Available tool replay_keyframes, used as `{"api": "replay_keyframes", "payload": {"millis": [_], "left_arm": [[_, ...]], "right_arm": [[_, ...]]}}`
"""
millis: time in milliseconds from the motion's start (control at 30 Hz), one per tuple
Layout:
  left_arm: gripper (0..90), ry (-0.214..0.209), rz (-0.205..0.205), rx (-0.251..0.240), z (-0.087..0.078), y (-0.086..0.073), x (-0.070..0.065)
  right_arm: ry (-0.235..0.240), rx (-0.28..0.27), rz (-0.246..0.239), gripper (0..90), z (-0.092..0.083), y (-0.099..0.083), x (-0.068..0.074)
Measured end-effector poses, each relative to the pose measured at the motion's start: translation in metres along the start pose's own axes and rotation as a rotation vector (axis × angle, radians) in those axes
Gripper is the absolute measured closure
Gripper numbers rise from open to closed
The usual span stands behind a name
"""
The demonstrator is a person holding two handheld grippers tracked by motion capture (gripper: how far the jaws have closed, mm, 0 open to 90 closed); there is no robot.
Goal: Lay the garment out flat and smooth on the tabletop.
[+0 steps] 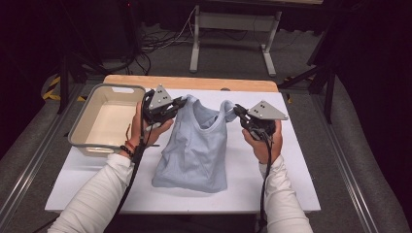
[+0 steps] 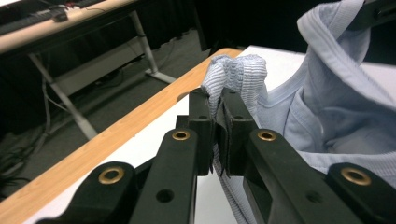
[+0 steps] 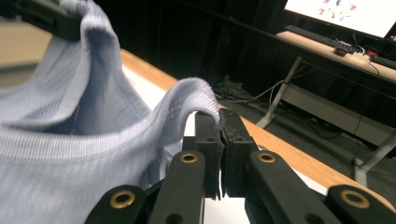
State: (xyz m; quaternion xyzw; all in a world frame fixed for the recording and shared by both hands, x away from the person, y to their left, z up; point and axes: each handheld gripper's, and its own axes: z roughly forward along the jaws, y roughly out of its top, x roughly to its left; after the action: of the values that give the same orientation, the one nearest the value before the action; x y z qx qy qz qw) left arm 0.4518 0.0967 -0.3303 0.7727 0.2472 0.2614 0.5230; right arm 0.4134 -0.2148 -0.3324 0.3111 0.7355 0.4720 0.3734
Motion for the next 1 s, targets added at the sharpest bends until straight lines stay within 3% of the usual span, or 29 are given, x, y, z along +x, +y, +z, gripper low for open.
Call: {"api": "replay_keyframes", "payload": {"millis": [33,67,100,133,167,233,300,567,867,1000], "left_arm": [[84.9,-0.028,-0.022,-0.011,-0.002,0.001,0.001],[84.9,-0.018,-0.007,0.0,-0.003,0.003,0.002],[84.9,-0.007,0.007,-0.005,-0.005,0.008,0.003],[84.9,-0.01,0.012,-0.009,-0.006,0.013,0.005],[84.9,-0.01,0.012,-0.009,-0.006,0.013,0.005],[84.9,0.005,0.069,-0.002,-0.007,0.018,0.001],[84.8,0.006,0.079,-0.003,-0.007,0.019,0.0],[84.9,0.021,0.058,-0.036,-0.018,0.023,0.005],[84.8,0.039,0.088,-0.063,-0.03,0.036,0.004],[84.8,0.033,0.08,-0.079,-0.037,0.039,0.006]], "right_arm": [[-0.001,-0.02,-0.012,87.8,-0.006,0.005,0.004],[-0.001,-0.02,-0.012,87.8,-0.006,0.005,0.004],[0.024,-0.041,0.025,87.8,-0.006,0.007,0.001],[-0.007,-0.029,0.011,87.9,-0.004,0.013,-0.003],[-0.007,-0.029,0.011,87.9,-0.004,0.013,-0.003],[0.0,-0.025,-0.012,87.8,-0.002,0.016,-0.002],[0.002,-0.019,-0.032,87.8,-0.001,0.018,-0.001],[-0.001,-0.039,-0.014,87.8,-0.007,0.025,-0.008],[-0.014,-0.067,-0.075,87.7,-0.014,0.045,-0.004],[-0.013,-0.094,-0.075,87.6,-0.019,0.051,-0.006]]}}
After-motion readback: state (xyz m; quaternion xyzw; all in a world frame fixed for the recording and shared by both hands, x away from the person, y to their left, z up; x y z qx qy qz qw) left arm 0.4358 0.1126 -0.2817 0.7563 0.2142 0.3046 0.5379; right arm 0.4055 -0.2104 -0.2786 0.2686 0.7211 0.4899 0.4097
